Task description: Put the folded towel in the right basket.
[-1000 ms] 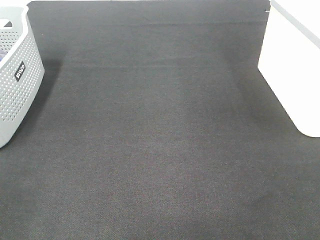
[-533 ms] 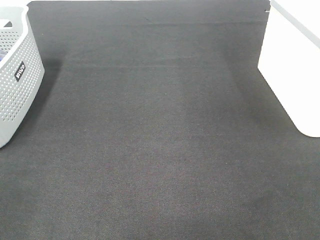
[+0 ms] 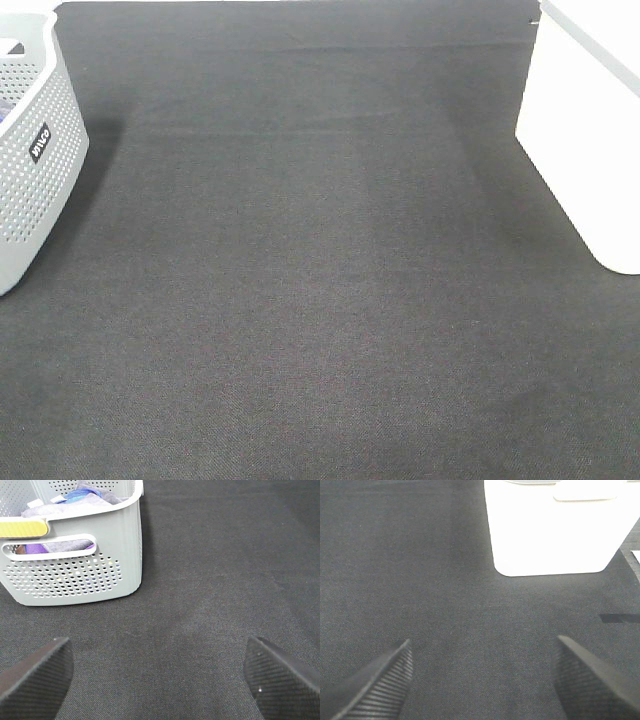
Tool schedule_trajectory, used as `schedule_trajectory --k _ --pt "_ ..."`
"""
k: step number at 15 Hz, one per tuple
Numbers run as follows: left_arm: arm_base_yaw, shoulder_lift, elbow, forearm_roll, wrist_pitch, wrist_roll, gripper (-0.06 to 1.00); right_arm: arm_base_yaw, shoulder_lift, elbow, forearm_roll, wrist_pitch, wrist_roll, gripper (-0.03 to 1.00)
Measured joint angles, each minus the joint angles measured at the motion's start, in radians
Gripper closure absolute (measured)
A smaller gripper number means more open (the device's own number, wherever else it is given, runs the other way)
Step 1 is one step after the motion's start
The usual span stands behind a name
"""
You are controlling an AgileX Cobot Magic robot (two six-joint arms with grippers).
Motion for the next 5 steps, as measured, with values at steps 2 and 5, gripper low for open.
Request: schedule_trajectory --k 2,5 --pt "0.000 0.000 0.000 0.000 0.000 0.000 0.07 0.000 0.000 0.000 0.005 0.000 0.000 0.24" --pt "0.000 0.000 0.000 0.000 0.000 0.000 0.07 0.000 0.000 0.000 0.004 0.000 0.000 0.24"
